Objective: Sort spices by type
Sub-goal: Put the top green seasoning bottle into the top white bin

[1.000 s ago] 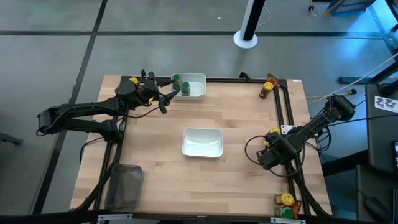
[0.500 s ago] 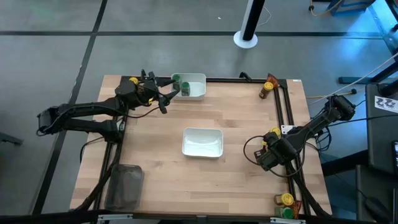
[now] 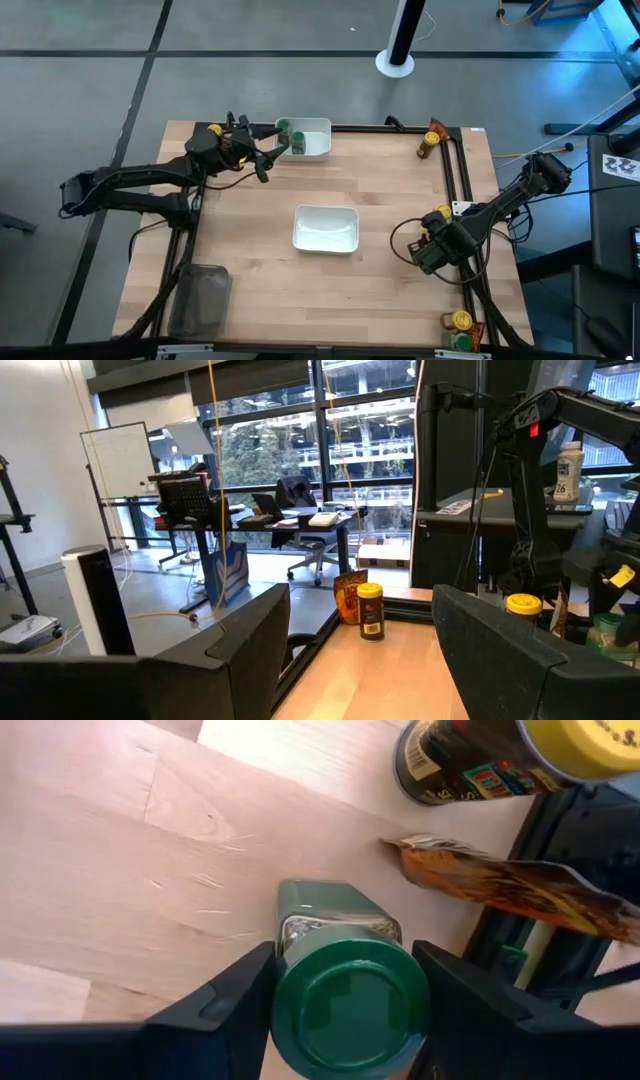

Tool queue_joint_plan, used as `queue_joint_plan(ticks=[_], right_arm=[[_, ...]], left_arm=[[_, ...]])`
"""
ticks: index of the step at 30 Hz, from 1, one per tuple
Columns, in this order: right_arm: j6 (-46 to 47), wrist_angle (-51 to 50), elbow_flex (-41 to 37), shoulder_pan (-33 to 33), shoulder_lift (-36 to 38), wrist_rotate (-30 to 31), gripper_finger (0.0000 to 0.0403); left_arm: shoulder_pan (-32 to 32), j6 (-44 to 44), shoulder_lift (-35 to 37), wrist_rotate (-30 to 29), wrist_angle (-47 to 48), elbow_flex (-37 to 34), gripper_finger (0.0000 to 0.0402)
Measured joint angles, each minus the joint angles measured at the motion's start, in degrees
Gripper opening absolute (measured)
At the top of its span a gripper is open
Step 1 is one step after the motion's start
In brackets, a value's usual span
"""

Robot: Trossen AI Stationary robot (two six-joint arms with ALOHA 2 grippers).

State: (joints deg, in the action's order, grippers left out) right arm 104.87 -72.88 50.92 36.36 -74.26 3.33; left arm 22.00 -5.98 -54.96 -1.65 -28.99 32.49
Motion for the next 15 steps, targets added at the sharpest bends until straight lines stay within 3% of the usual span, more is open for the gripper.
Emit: queue_joint_plan(ticks=[8, 15], right_arm=[[-7.7, -0.3, 1.1, 0.0, 0.0, 1.2, 0.0213], [-17.9, -2.6, 7.2, -4.1, 0.0, 5.5, 0.0214]], left_arm=[[0.0, 0.0, 0.0, 0.0, -0.2, 0.0, 0.0235], [0.0, 0.0, 0.0, 0.0, -0.3, 0.0, 0.0235]])
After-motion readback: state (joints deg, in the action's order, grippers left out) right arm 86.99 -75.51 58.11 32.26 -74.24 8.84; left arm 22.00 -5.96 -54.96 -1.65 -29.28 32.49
